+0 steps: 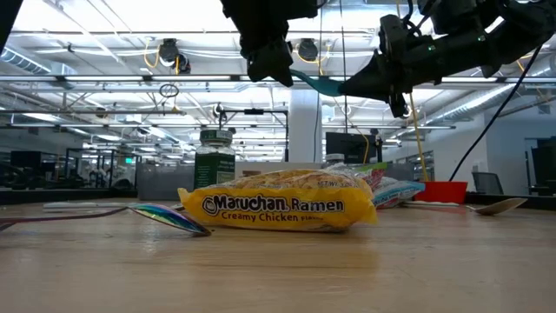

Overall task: Pick & Place Food Item
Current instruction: Put the blue baby spoon into the white bin

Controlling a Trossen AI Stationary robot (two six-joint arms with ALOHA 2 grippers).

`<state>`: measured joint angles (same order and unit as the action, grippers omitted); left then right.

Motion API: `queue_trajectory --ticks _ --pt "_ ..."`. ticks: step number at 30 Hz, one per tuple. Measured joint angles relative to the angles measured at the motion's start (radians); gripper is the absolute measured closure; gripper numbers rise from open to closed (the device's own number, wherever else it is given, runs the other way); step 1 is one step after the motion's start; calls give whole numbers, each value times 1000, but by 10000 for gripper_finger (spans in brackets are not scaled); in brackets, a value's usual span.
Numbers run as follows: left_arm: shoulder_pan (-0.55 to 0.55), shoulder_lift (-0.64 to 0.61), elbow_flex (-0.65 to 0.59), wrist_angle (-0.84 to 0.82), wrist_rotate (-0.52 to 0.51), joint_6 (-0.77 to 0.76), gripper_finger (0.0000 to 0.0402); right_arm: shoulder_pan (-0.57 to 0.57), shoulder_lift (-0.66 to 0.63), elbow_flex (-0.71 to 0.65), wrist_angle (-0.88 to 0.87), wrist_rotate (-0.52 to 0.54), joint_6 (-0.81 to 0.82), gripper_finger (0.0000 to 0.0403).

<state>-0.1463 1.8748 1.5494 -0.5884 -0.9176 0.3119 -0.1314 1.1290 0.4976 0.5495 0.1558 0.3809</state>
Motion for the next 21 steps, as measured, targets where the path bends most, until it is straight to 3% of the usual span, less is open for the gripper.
queue_trajectory --ticks 12,21 --pt "0 0 -1 -3 38 1 377 0 -1 0 -1 1 0 403" --pt "0 0 -1 6 45 -3 355 0 -1 0 -2 0 0 403"
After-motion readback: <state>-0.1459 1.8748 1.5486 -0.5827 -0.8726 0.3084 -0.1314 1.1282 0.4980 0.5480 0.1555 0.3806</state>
